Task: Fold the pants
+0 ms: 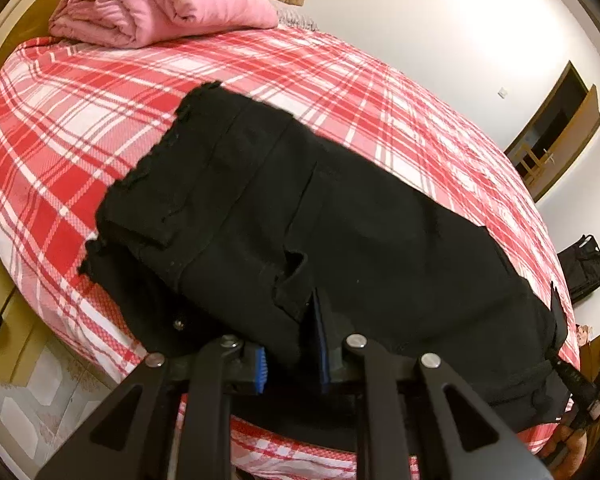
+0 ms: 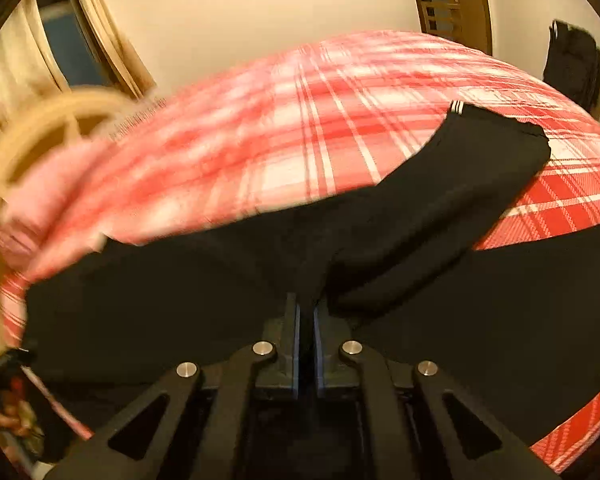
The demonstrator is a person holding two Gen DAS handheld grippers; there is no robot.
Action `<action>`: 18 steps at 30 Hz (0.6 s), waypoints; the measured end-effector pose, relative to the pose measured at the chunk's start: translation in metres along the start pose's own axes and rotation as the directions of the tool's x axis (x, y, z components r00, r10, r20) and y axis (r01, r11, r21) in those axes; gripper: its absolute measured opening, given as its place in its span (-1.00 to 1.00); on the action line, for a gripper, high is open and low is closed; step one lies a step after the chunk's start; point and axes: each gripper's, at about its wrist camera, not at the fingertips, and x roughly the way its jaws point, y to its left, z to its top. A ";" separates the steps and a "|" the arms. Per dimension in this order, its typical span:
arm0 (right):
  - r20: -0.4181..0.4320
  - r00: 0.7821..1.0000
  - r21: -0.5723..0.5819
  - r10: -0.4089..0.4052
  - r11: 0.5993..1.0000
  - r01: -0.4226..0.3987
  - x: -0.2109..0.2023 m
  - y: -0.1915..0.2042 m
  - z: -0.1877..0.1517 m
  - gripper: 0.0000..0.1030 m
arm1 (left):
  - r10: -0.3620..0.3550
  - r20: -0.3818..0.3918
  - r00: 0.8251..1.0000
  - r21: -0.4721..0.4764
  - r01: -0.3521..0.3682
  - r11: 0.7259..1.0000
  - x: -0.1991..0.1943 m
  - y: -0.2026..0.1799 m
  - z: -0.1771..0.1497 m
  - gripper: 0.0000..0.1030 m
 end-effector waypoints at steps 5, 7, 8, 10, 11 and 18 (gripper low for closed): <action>0.095 0.993 -0.059 0.066 0.996 -0.061 -0.062 0.006 -0.015 -0.91 | -0.024 0.038 0.999 0.042 0.022 0.999 -0.015 -0.007 0.005 -0.65; 0.110 0.992 -0.102 0.056 0.994 -0.044 -0.075 0.013 -0.031 -0.91 | -0.022 0.039 0.999 0.053 0.020 0.998 -0.018 -0.007 0.006 -0.65; 0.114 0.993 -0.131 0.042 0.991 -0.027 -0.078 0.017 -0.041 -0.91 | -0.016 0.037 0.999 0.057 0.013 0.998 -0.018 -0.006 0.006 -0.65; 0.096 0.995 -0.182 0.010 0.983 0.007 -0.067 0.023 -0.061 -0.91 | 0.001 0.031 1.000 0.061 -0.003 0.998 -0.016 -0.001 0.002 -0.65; 0.082 0.997 -0.182 0.001 0.983 0.014 -0.058 0.022 -0.067 -0.90 | 0.015 0.023 1.000 0.059 -0.017 0.998 -0.011 0.003 -0.001 -0.65; 0.055 0.998 -0.220 -0.043 0.974 0.054 -0.031 0.014 -0.082 -0.51 | 0.122 0.008 0.992 0.120 -0.122 0.985 0.002 0.005 -0.013 -0.43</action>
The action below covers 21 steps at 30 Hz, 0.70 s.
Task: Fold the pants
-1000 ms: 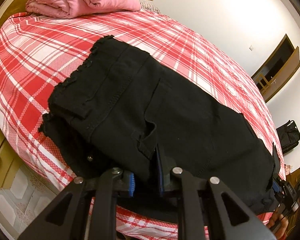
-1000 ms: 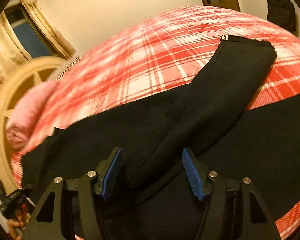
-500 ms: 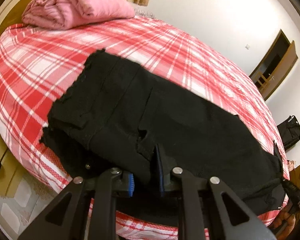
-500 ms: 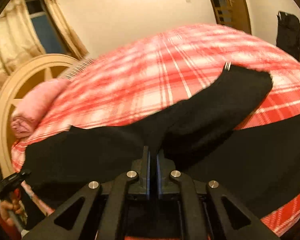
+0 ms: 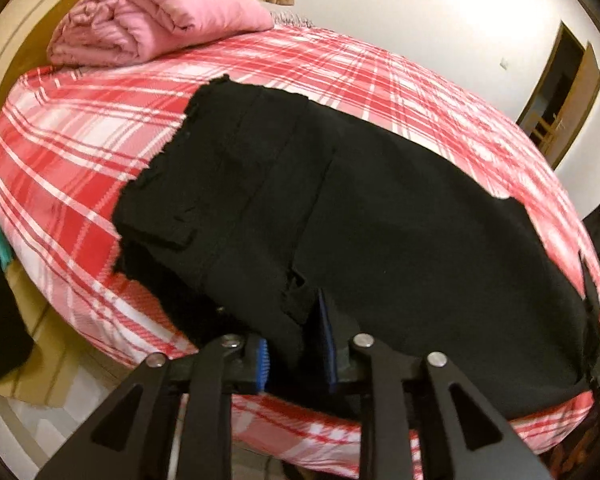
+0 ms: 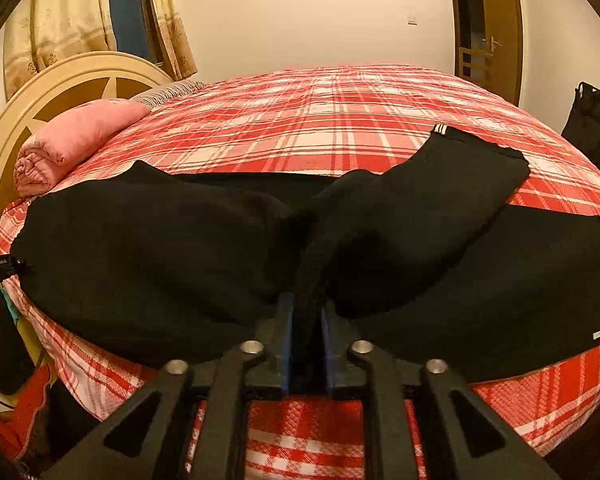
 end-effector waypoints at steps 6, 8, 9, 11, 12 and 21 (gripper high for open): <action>0.070 0.997 0.154 0.037 0.987 -0.048 -0.040 -0.035 0.014 -0.10 | 0.069 -0.015 0.998 -0.022 -0.069 0.997 -0.011 0.020 0.006 0.06; 0.134 0.991 0.135 0.002 0.991 -0.021 -0.053 -0.035 0.028 -0.09 | 0.149 -0.011 0.989 -0.030 -0.149 0.988 -0.020 0.031 0.010 0.13; 0.153 0.988 0.110 0.029 0.993 -0.047 -0.055 -0.033 0.038 -0.09 | 0.176 0.002 0.984 -0.050 -0.176 0.983 -0.026 0.038 0.012 0.14; 0.156 0.979 0.064 0.135 0.987 -0.146 -0.048 -0.022 0.060 -0.09 | 0.222 0.055 0.974 -0.127 -0.213 0.969 -0.041 0.050 0.020 0.13; 0.153 0.970 0.047 0.188 0.979 -0.197 -0.041 -0.015 0.072 -0.09 | 0.252 0.110 0.962 -0.164 -0.232 0.959 -0.051 0.051 0.025 0.13; -0.099 0.853 -0.064 0.512 0.852 -0.519 0.108 0.105 0.149 -0.09 | 0.094 0.216 0.972 -0.018 -0.092 0.996 -0.024 -0.034 0.049 0.13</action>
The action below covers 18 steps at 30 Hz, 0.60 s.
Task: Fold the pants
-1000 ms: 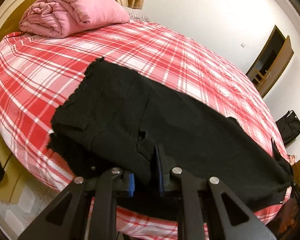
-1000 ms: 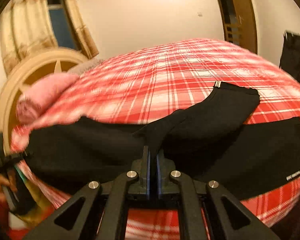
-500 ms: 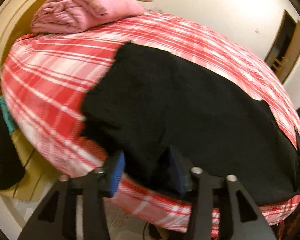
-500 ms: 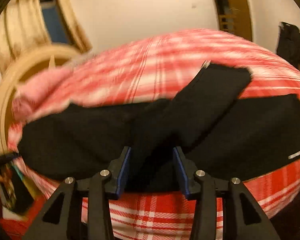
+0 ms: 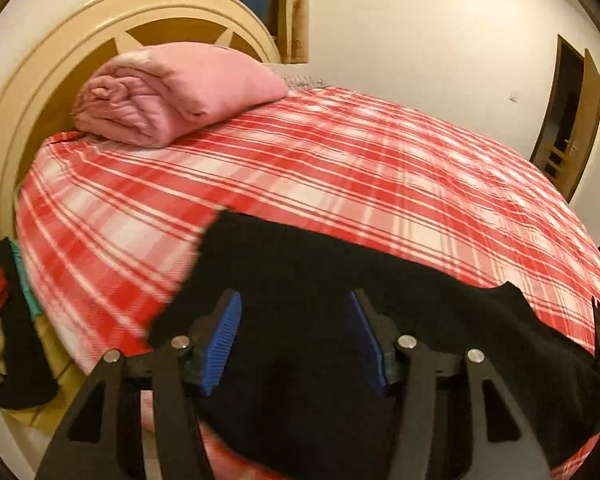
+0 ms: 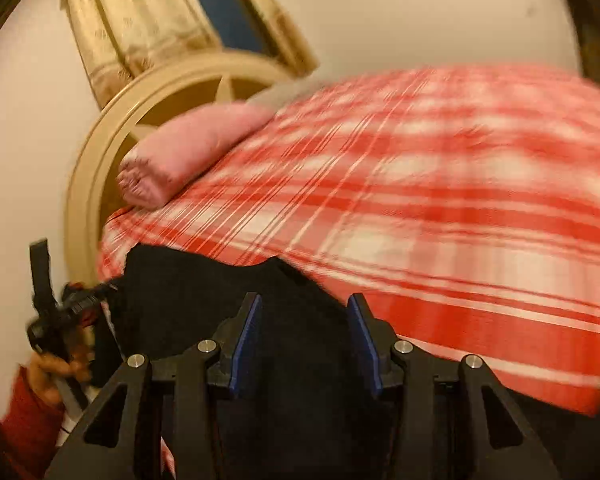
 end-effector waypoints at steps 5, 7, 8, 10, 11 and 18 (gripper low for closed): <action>-0.124 0.992 0.009 0.034 0.999 -0.033 0.062 0.005 -0.001 -0.09 | 0.080 -0.053 0.995 0.044 -0.078 0.996 0.028 -0.012 -0.031 0.13; -0.164 0.984 -0.012 0.064 0.998 -0.067 0.072 0.013 -0.007 -0.09 | 0.085 -0.057 0.995 0.030 -0.083 0.996 0.033 -0.003 -0.043 0.23; -0.166 0.984 -0.028 0.064 0.997 -0.069 0.069 0.015 -0.010 -0.09 | 0.077 -0.035 0.996 0.014 -0.076 0.997 0.031 0.002 -0.047 0.35; -0.185 0.978 -0.034 0.098 0.994 -0.106 0.070 0.018 -0.007 -0.09 | 0.070 -0.030 0.997 0.008 -0.070 0.998 0.029 0.006 -0.051 0.45; -0.197 0.972 -0.021 0.125 0.991 -0.131 0.071 0.017 -0.004 -0.09 | 0.061 -0.028 0.998 0.005 -0.061 0.998 0.029 0.008 -0.051 0.45; -0.266 0.937 0.064 0.228 0.974 -0.219 0.104 0.015 0.015 -0.09 | 0.073 -0.024 0.997 0.001 -0.073 0.997 0.034 0.004 -0.048 0.52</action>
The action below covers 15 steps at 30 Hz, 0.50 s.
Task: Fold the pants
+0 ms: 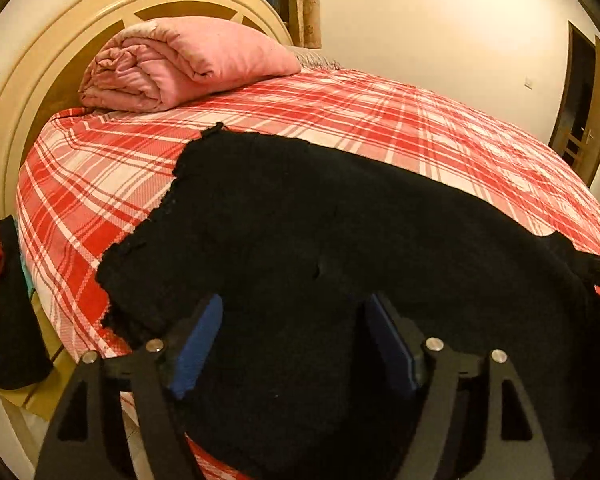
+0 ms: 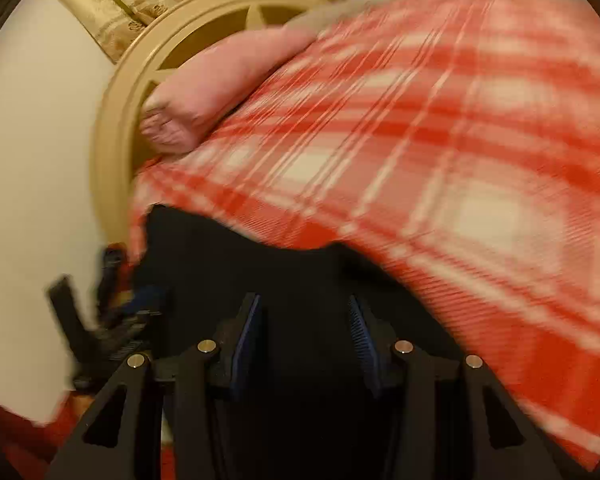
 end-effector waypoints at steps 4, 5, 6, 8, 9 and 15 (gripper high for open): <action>0.016 0.999 -0.089 -0.044 0.995 0.045 0.014 0.016 0.009 -0.06 | -0.004 -0.013 1.000 0.003 0.004 1.000 0.002 0.001 0.002 0.52; 0.024 0.999 -0.077 -0.049 0.996 0.050 0.015 0.015 0.013 -0.06 | -0.008 -0.015 1.000 0.002 0.008 1.000 0.002 0.002 0.002 0.53; 0.030 0.998 -0.055 -0.052 0.997 0.053 0.018 0.011 0.017 -0.06 | -0.008 -0.015 1.000 0.003 0.008 1.000 0.003 0.002 0.002 0.53; 0.044 0.998 -0.028 -0.053 0.998 0.054 0.022 0.001 0.022 -0.13 | -0.008 -0.009 1.000 0.012 0.008 1.000 0.003 0.002 0.001 0.54; 0.047 0.997 -0.023 -0.056 0.998 0.057 0.023 -0.003 0.024 -0.14 | -0.009 -0.008 1.000 0.016 0.009 1.000 0.003 0.002 0.001 0.54; 0.061 0.981 0.045 -0.186 0.982 0.183 -0.023 -0.010 0.031 -0.13 | -0.019 -0.008 1.000 0.020 0.019 1.000 0.003 0.003 0.000 0.55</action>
